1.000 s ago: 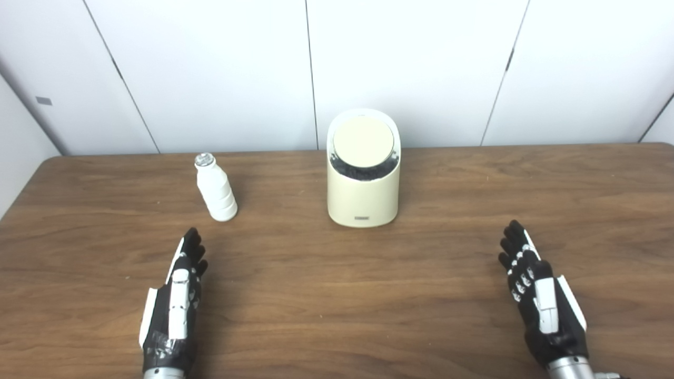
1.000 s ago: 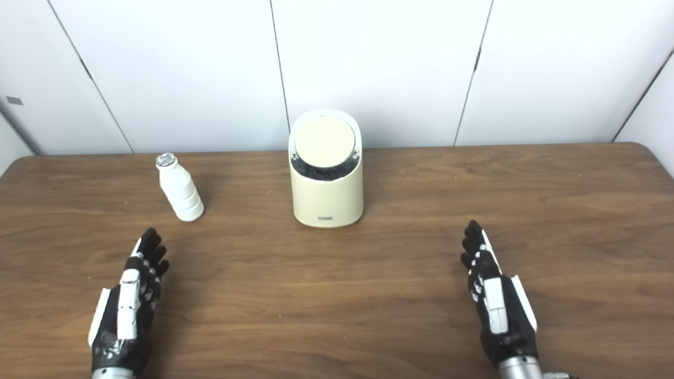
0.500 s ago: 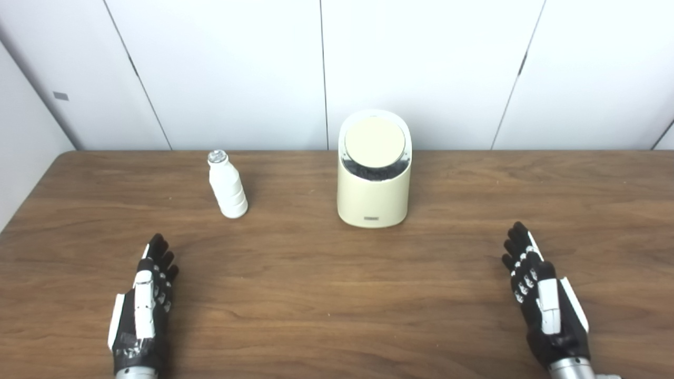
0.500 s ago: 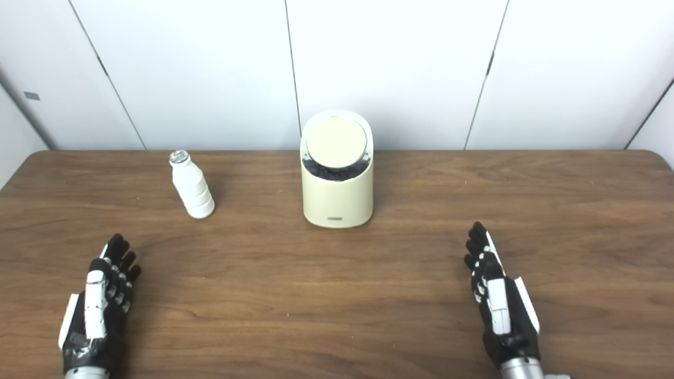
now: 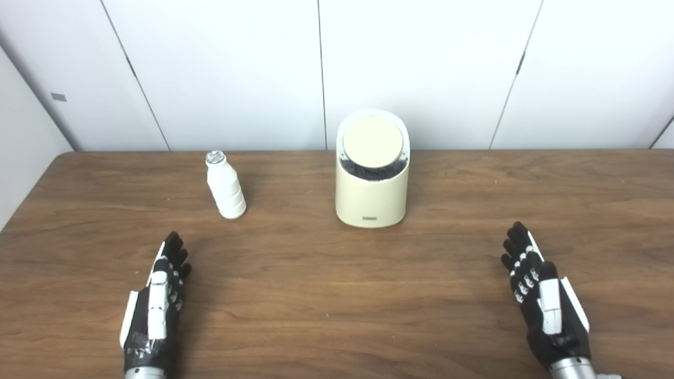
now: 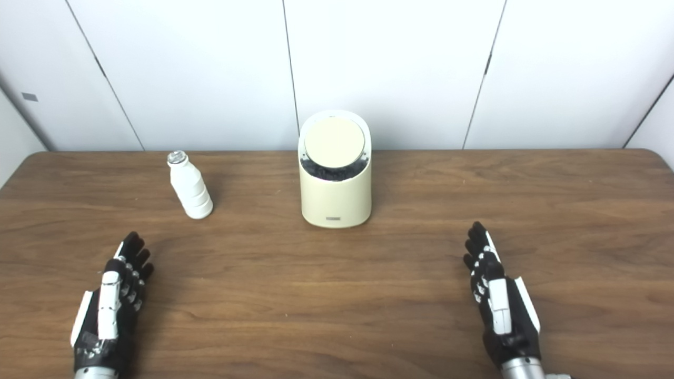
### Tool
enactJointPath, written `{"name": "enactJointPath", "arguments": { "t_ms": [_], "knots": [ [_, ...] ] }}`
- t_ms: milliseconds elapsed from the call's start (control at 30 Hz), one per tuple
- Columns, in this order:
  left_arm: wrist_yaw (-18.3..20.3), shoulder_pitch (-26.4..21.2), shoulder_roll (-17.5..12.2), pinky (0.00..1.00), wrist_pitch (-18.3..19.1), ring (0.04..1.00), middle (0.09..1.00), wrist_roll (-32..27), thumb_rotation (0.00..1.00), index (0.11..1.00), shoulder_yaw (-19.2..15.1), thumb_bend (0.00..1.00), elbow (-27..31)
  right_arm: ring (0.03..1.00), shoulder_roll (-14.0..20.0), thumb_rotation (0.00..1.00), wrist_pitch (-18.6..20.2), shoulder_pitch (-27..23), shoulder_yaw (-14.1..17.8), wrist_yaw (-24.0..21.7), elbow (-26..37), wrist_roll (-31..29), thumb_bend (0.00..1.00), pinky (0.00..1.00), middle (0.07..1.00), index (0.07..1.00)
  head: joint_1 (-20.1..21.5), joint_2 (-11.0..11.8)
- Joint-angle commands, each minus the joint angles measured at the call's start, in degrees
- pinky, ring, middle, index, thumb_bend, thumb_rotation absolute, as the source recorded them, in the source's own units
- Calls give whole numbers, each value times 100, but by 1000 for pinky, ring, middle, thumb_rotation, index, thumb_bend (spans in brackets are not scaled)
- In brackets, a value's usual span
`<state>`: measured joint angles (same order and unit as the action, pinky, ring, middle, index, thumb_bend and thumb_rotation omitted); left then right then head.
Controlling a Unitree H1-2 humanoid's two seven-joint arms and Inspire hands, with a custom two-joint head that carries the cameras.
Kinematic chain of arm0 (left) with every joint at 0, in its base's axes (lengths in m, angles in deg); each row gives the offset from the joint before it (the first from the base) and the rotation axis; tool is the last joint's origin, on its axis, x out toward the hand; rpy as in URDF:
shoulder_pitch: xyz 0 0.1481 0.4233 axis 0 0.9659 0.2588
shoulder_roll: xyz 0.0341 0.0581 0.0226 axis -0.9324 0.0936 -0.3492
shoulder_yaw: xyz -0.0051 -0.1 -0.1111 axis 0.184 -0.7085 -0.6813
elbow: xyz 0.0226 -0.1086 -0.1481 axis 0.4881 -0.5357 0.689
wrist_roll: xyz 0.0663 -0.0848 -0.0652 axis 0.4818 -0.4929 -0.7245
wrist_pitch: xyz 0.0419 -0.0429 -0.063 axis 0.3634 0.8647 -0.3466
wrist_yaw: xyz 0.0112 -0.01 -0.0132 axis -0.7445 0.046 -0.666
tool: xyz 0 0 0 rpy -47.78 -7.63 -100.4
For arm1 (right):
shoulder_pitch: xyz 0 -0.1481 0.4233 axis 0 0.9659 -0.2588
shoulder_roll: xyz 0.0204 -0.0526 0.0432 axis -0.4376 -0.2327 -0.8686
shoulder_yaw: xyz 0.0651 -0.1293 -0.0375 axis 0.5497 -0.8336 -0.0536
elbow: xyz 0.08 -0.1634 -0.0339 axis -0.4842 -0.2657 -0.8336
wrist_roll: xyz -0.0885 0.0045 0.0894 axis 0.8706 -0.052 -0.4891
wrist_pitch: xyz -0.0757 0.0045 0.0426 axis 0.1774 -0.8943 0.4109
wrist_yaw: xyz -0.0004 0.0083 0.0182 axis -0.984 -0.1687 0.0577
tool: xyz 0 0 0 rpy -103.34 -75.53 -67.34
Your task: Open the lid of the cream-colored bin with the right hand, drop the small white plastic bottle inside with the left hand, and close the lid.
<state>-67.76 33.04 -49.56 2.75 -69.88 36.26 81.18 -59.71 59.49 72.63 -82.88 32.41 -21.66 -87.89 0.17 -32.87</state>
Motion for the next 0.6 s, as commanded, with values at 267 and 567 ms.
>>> {"name": "enactJointPath", "arguments": {
  "t_ms": [267,567],
  "knots": [
    [20,106,-96,1000,-241,1000,1000,94,1000,1000,37,418,204,1000,-1,996,-183,-33,-2,25,257,162,748,1000,1000,1000,101,-1],
    [-38,117,-55,1000,-171,1000,1000,262,1000,1000,99,440,248,988,70,843,231,-372,-61,257,633,1135,719,935,990,999,203,102]
  ]
}}
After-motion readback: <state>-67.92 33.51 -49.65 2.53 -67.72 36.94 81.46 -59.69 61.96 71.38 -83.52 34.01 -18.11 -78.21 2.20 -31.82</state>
